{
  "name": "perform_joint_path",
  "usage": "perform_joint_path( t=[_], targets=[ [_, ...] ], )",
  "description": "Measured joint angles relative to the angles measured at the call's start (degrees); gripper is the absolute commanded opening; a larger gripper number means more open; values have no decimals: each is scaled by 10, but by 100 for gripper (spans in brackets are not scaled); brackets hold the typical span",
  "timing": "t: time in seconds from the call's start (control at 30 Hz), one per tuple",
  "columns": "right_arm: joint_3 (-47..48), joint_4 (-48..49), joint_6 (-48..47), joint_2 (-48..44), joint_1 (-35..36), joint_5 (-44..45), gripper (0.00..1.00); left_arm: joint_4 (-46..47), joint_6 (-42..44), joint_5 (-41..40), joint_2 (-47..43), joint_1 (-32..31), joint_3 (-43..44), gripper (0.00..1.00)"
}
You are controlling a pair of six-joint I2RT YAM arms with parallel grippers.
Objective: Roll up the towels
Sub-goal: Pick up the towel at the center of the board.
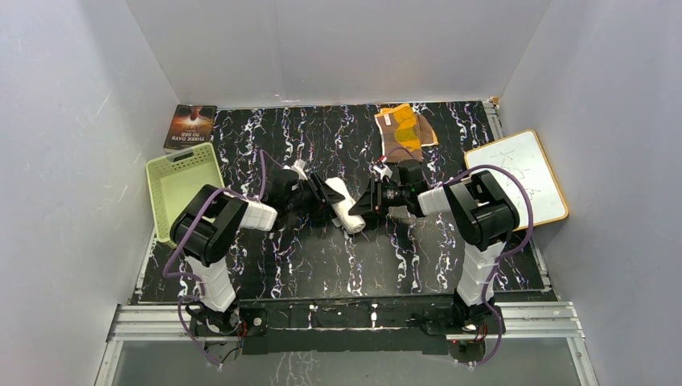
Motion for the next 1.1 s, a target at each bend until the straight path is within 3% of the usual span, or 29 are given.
perform_joint_path(
  t=[0.07,0.1,0.13,0.17,0.2,0.43,0.57,0.67,0.9,1.1],
  targets=[
    [0,-2,-4,-2,0,2,50,0,5,-9,-1,0,0,46],
    [0,-5,-8,-5,0,4,59,-5,10,-15,-4,0,0,44],
    [0,-12,-13,-11,0,7,83,-11,16,-21,-8,1,0,43],
    [0,-21,-16,-18,0,10,96,-18,22,-28,-14,2,0,42],
    [1,-31,-21,-29,-1,14,98,-27,29,-34,-24,6,0,41],
    [12,-62,-54,-126,-27,35,98,-77,69,-39,-87,70,2,36],
    [17,-67,-71,-152,-50,40,98,-161,120,-34,-131,113,30,27],
    [16,-78,-74,-153,-53,45,98,-223,156,-16,-185,150,51,27],
    [4,-79,-71,-155,-52,47,98,-315,177,13,-330,292,71,26],
    [0,-77,-56,-174,-49,46,98,-333,114,-13,-424,435,41,27]
  ],
)
